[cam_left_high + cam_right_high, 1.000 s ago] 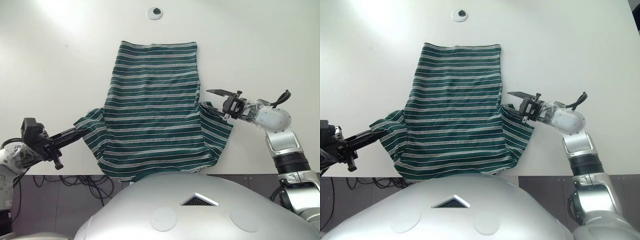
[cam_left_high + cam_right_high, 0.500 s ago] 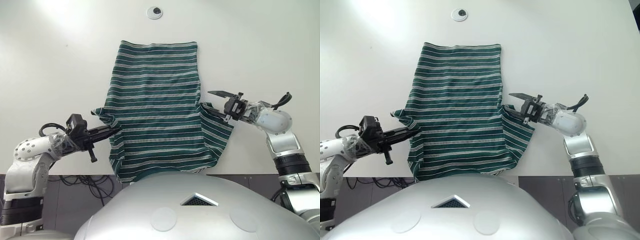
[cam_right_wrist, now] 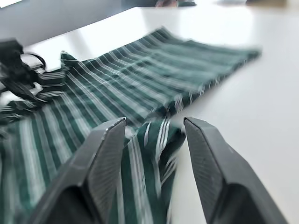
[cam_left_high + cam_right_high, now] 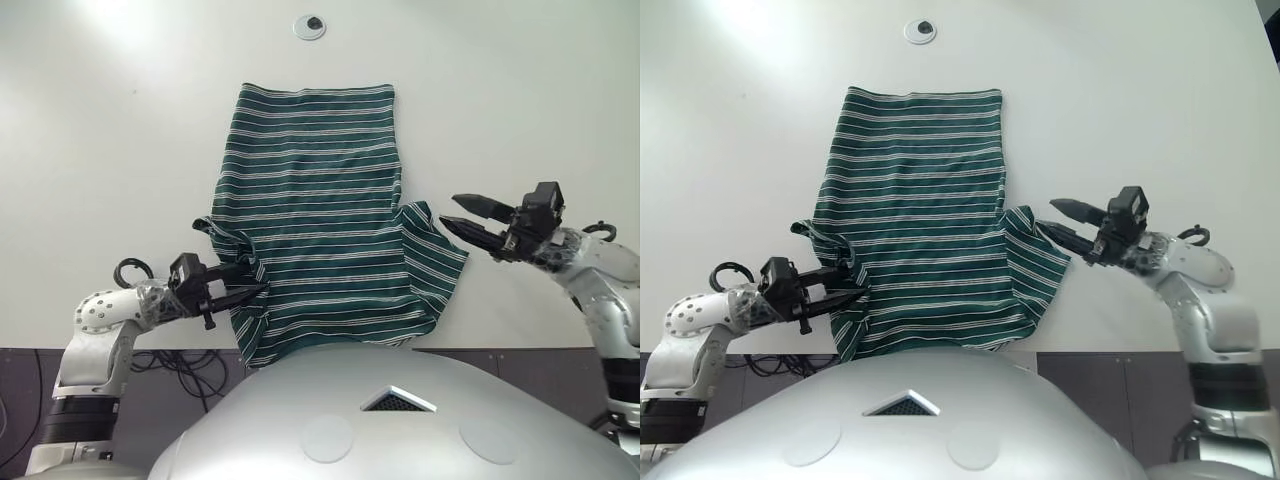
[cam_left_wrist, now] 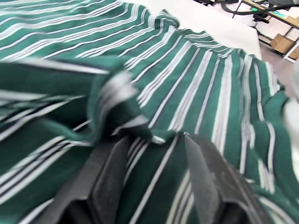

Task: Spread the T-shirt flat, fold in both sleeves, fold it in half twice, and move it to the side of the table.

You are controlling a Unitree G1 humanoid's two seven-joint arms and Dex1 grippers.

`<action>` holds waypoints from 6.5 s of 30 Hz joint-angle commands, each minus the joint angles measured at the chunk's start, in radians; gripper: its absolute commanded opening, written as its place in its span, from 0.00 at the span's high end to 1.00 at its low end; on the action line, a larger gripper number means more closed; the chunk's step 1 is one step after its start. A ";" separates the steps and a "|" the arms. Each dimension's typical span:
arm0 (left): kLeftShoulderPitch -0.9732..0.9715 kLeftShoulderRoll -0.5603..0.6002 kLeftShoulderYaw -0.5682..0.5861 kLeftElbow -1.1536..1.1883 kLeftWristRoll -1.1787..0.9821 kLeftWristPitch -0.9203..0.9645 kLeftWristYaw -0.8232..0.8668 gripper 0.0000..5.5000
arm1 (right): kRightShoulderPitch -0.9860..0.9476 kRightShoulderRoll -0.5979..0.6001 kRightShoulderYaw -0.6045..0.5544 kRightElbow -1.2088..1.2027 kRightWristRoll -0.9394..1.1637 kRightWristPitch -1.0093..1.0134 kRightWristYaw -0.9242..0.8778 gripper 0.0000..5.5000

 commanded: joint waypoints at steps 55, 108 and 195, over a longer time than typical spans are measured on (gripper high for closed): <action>0.159 0.160 0.094 -0.021 0.458 -0.653 0.093 0.27 | -0.031 0.141 0.106 -0.230 0.159 0.385 0.028 1.00; 0.036 0.263 -0.137 0.401 1.037 -1.270 0.737 0.96 | 0.154 -0.015 0.228 0.192 -0.641 -1.072 0.358 0.49; -0.914 -0.017 0.024 0.650 0.054 0.315 0.367 0.74 | -1.109 0.684 0.101 1.230 -0.430 -0.318 -0.179 0.82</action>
